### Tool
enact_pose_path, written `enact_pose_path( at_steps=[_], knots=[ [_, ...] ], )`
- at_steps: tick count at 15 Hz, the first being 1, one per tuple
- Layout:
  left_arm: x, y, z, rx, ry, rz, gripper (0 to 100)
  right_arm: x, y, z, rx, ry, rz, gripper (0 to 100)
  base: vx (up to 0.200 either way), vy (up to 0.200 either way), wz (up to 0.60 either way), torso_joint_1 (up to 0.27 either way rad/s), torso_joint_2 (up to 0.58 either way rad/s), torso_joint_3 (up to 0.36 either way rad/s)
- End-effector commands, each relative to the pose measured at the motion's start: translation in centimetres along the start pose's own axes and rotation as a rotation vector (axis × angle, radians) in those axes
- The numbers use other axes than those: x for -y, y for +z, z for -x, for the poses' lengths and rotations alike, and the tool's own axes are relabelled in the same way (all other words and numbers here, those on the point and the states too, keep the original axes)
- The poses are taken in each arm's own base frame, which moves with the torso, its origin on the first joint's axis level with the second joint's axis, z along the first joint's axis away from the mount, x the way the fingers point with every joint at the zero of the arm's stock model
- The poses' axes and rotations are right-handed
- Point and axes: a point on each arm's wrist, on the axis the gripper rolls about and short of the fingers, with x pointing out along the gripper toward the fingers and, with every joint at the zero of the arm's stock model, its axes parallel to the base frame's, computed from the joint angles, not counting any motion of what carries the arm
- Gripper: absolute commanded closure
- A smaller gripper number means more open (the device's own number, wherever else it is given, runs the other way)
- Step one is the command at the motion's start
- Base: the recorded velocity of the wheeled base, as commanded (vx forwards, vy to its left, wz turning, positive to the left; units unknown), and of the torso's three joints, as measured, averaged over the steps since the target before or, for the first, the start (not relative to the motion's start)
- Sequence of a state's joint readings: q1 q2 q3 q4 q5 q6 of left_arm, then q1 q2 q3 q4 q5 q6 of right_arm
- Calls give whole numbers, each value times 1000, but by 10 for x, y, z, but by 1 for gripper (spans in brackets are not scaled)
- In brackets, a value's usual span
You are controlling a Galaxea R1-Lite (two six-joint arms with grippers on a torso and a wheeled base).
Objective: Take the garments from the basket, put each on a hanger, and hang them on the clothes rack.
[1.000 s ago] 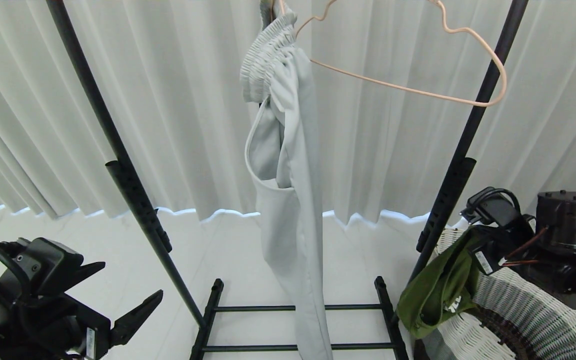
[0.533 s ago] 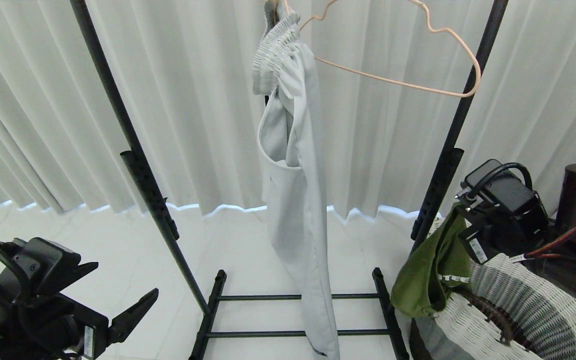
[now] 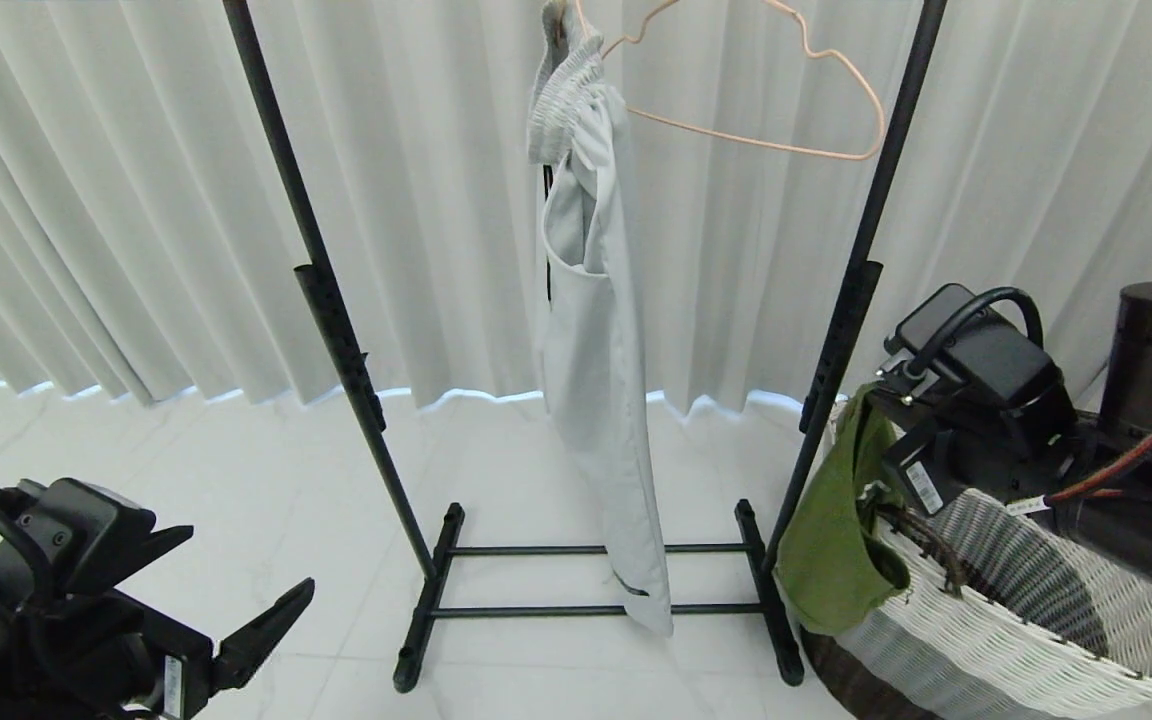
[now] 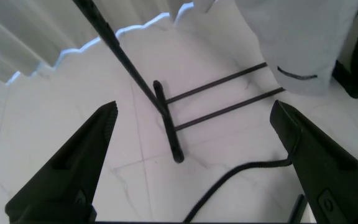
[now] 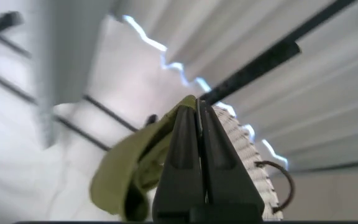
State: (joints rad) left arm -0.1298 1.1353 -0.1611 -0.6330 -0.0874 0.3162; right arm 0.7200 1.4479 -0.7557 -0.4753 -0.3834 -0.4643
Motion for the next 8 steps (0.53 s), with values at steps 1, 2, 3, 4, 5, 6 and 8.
enact_pose_path(
  at_steps=[1,2,3,4,5,6,8],
  knots=[
    [0,1,1,10,1,-1,0,-1,8,1,18,9,-2,100,0,0,0,0,0,0],
    [0,2,2,15,-4,-4,0,-1,11,0,21,12,-2,100,0,0,0,0,0,0],
    [5,3,3,33,-34,-18,0,0,19,0,44,11,-11,100,0,0,0,0,0,0],
    [8,6,4,48,-58,-24,0,-1,22,-1,50,15,-14,100,0,0,0,0,0,0],
    [17,15,3,90,-133,-46,0,-2,31,0,81,22,-23,100,0,0,0,0,0,0],
    [23,20,2,112,-181,-63,0,-2,35,0,95,23,-26,100,0,0,0,0,0,0],
    [38,36,-1,167,-287,-99,0,-3,46,2,120,34,-32,100,0,0,0,0,0,0]
  ],
)
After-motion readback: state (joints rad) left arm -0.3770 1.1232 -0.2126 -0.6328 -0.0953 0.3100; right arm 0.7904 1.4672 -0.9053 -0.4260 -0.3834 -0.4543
